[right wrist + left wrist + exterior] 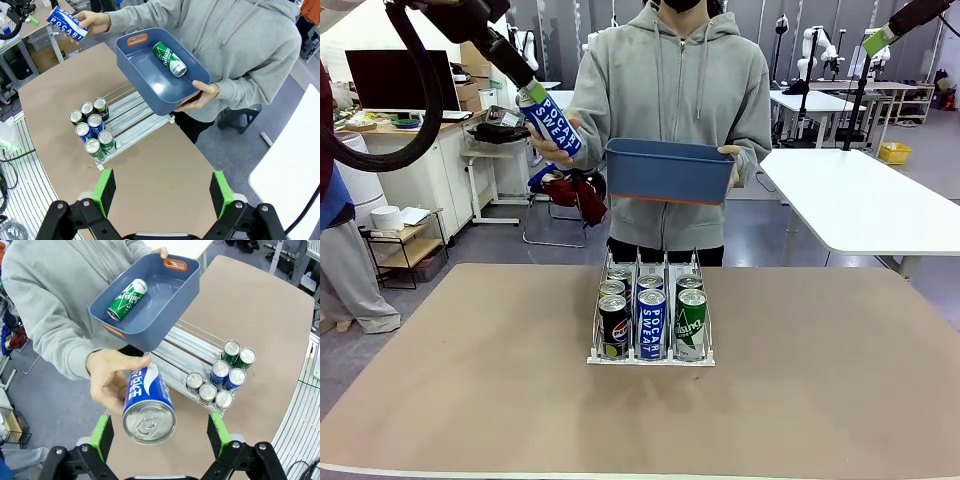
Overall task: Fill the beverage cans into the dispenser.
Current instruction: Pick up the Ionic drink handed by the human.
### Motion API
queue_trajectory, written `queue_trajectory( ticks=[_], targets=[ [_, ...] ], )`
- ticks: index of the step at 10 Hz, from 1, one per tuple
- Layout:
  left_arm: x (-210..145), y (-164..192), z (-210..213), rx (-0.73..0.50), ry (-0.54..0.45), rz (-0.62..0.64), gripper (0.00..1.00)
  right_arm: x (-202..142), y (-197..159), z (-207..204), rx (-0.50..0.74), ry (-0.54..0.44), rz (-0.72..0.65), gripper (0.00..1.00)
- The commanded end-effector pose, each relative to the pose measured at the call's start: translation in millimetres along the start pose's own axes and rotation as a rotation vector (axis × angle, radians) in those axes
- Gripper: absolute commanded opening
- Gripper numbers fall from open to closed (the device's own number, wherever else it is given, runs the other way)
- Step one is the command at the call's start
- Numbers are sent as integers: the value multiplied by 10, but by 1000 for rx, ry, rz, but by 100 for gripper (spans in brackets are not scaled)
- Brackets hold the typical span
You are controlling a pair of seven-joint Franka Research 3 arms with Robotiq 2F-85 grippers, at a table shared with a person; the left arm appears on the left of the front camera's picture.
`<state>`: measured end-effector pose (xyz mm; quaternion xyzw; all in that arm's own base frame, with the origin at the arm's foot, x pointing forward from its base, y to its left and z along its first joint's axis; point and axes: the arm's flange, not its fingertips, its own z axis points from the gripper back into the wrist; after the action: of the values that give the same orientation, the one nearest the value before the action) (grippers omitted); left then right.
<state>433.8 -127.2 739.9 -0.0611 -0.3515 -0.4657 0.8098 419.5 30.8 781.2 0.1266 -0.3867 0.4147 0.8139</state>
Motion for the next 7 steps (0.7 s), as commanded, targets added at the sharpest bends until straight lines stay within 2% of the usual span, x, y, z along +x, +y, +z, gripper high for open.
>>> queue_trajectory(
  ticks=[1, 7],
  targets=[
    [-12, 0, 52, 21, 2, -5, 100, -4, 7, 0, 1, 0, 0, 100],
    [-33, 27, -165, 35, -3, 16, 100, -4, 7, 0, 1, 0, 0, 100]
  ],
)
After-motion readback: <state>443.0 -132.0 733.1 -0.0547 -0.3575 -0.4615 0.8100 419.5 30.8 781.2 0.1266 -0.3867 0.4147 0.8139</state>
